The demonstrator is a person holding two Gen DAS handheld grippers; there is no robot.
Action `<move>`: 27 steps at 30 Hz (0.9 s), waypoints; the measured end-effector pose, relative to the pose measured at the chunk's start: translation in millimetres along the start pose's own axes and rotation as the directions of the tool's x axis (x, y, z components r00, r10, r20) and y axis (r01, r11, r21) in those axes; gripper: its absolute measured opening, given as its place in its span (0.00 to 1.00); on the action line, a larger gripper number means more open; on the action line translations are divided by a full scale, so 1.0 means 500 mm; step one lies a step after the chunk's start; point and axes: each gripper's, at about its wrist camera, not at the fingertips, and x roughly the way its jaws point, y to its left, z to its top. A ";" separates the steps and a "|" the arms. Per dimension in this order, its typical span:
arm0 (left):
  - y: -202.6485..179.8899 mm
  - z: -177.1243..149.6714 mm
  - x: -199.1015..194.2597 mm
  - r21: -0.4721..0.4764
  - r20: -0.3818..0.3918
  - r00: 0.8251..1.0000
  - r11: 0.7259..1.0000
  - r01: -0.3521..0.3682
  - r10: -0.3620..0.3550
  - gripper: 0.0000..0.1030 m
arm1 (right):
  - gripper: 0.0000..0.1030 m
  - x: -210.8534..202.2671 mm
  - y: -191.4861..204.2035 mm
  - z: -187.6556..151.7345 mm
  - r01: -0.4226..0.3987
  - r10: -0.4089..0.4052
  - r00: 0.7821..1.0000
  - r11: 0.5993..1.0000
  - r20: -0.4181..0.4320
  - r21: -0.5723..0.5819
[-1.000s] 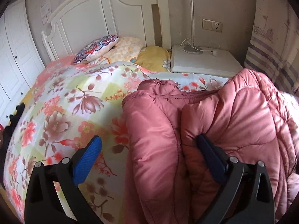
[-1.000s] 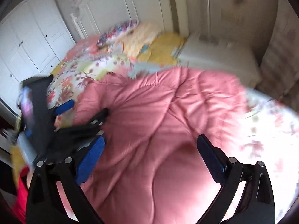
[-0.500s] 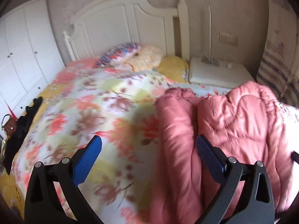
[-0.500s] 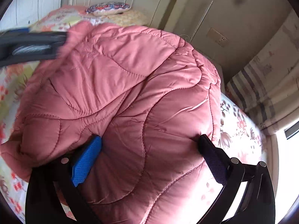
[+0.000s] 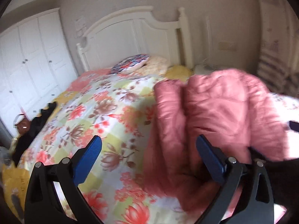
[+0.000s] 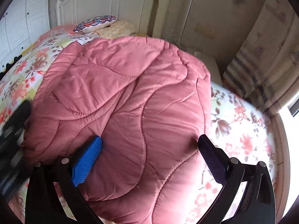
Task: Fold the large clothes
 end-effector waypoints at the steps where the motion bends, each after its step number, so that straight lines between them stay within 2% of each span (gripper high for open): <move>1: -0.005 0.000 0.019 0.022 -0.030 0.999 1.000 -0.013 0.014 0.97 | 0.96 -0.009 0.002 -0.001 0.010 -0.010 1.000 1.000 0.012 -0.017; 4: -0.014 -0.007 0.060 0.060 -0.059 0.996 0.997 -0.057 0.061 0.98 | 0.96 -0.039 -0.006 0.000 0.021 -0.020 0.998 1.000 0.053 -0.005; 7: -0.005 -0.018 0.103 0.043 -0.113 0.991 0.997 -0.068 0.073 0.98 | 0.96 -0.047 -0.005 0.001 0.043 -0.043 0.995 0.999 0.090 0.002; 9: -0.002 -0.024 0.111 0.026 -0.119 0.991 0.998 -0.064 0.066 0.98 | 0.96 -0.015 0.004 -0.003 0.007 -0.006 0.999 1.000 0.042 -0.013; 10: -0.003 -0.026 0.109 0.027 -0.116 0.991 0.998 -0.064 0.066 0.98 | 0.96 0.015 0.004 -0.007 -0.044 0.044 0.999 0.999 -0.004 -0.002; 12: 0.009 -0.026 0.100 -0.008 -0.109 0.994 1.000 -0.023 0.022 0.98 | 0.96 0.026 -0.002 -0.008 -0.061 0.061 0.998 0.998 -0.004 0.016; 13: 0.020 -0.025 0.090 -0.040 -0.097 0.995 0.999 0.017 -0.020 0.97 | 0.96 0.016 -0.006 -0.006 -0.068 0.068 0.998 0.998 0.005 0.018; 14: 0.028 -0.024 0.079 -0.057 -0.078 0.996 0.998 0.030 -0.034 0.97 | 0.96 0.002 -0.014 -0.004 -0.084 0.084 0.996 0.996 0.016 0.037; 16: 0.039 -0.019 0.048 -0.078 -0.021 1.000 0.997 0.018 -0.020 0.97 | 0.96 -0.029 -0.032 -0.003 -0.105 0.101 0.993 0.992 0.055 0.068; 20: 0.065 0.000 -0.025 -0.130 0.075 0.997 0.991 0.019 -0.010 0.97 | 0.96 -0.078 -0.050 -0.003 -0.092 0.082 0.990 0.992 0.113 0.090; 27: 0.088 0.013 -0.096 -0.169 0.094 0.992 0.980 0.101 -0.086 0.97 | 0.96 -0.135 -0.061 -0.012 -0.055 0.039 0.987 0.993 0.154 0.103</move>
